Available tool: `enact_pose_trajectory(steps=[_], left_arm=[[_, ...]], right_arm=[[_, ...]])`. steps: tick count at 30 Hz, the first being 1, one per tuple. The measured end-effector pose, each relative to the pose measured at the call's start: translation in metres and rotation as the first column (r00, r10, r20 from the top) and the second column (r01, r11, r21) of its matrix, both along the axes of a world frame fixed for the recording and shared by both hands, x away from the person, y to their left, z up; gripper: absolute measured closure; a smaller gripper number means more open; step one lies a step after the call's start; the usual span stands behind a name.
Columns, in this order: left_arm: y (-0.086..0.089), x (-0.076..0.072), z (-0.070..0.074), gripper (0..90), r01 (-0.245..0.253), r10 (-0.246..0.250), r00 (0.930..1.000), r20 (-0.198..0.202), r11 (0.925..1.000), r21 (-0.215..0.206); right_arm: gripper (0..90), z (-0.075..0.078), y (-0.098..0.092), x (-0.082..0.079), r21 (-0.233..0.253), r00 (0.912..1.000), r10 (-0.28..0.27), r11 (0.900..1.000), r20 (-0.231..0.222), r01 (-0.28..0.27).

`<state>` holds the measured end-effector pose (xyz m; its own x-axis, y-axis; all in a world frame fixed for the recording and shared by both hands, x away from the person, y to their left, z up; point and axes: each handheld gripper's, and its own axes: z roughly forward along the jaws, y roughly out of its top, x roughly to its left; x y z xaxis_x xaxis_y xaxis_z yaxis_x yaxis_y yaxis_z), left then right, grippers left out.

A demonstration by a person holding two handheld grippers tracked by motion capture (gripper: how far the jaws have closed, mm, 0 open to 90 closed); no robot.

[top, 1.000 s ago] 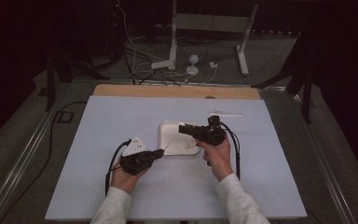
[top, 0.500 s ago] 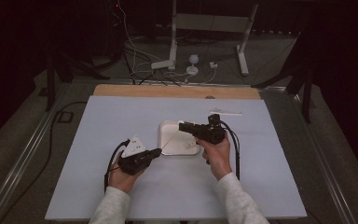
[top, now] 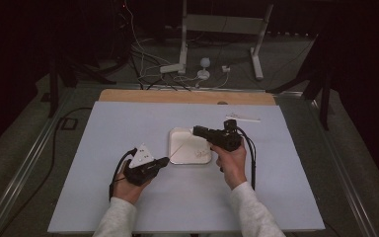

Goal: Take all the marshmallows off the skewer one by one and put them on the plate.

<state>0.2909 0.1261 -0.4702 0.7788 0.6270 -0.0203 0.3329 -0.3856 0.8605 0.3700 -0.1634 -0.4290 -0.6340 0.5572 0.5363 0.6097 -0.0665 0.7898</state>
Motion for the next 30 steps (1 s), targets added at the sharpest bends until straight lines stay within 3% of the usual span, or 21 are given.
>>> enact_pose_trajectory(steps=[3, 4, 5, 8, 10, 22, 30], left_arm=[[0.002, 0.001, -0.001, 90.0, -0.001, 0.001, 1.0000, -0.004, 1.0000, 0.008], [0.002, 0.001, -0.002, 90.0, -0.012, 0.012, 0.9999, -0.004, 0.9993, 0.035], [0.005, 0.001, -0.004, 90.0, -0.017, 0.018, 0.9997, -0.014, 0.9993, 0.033], [0.014, 0.003, -0.004, 90.0, -0.041, 0.041, 0.9987, -0.029, 0.9990, -0.020], [0.015, 0.004, -0.002, 90.0, -0.046, 0.044, 0.9986, -0.030, 0.9980, -0.043], [0.008, 0.004, -0.002, 90.0, -0.052, 0.050, 0.9980, -0.039, 0.9975, -0.049], [0.004, 0.004, 0.000, 90.0, -0.054, 0.052, 0.9977, -0.045, 0.9966, -0.061]], right_arm=[[81.5, 0.000, 0.000, -0.001, -0.020, 0.9999, -0.011, 1.000, 0.009, 0.011], [82.7, 0.001, -0.005, -0.001, -0.018, 0.9979, -0.059, 0.998, 0.027, 0.060], [82.7, 0.001, -0.005, -0.001, -0.018, 0.9979, -0.059, 0.998, 0.027, 0.060], [82.6, 0.006, -0.022, 0.002, 0.005, 0.9943, -0.102, 0.995, 0.030, 0.102], [82.2, 0.007, -0.027, 0.002, -0.018, 0.9945, -0.100, 0.995, 0.032, 0.100], [80.3, -0.010, -0.014, 0.007, -0.118, 0.9980, -0.063, 0.991, 0.005, 0.063], [79.2, -0.024, -0.010, 0.012, -0.190, 0.9975, -0.068, 0.980, -0.017, 0.064]])
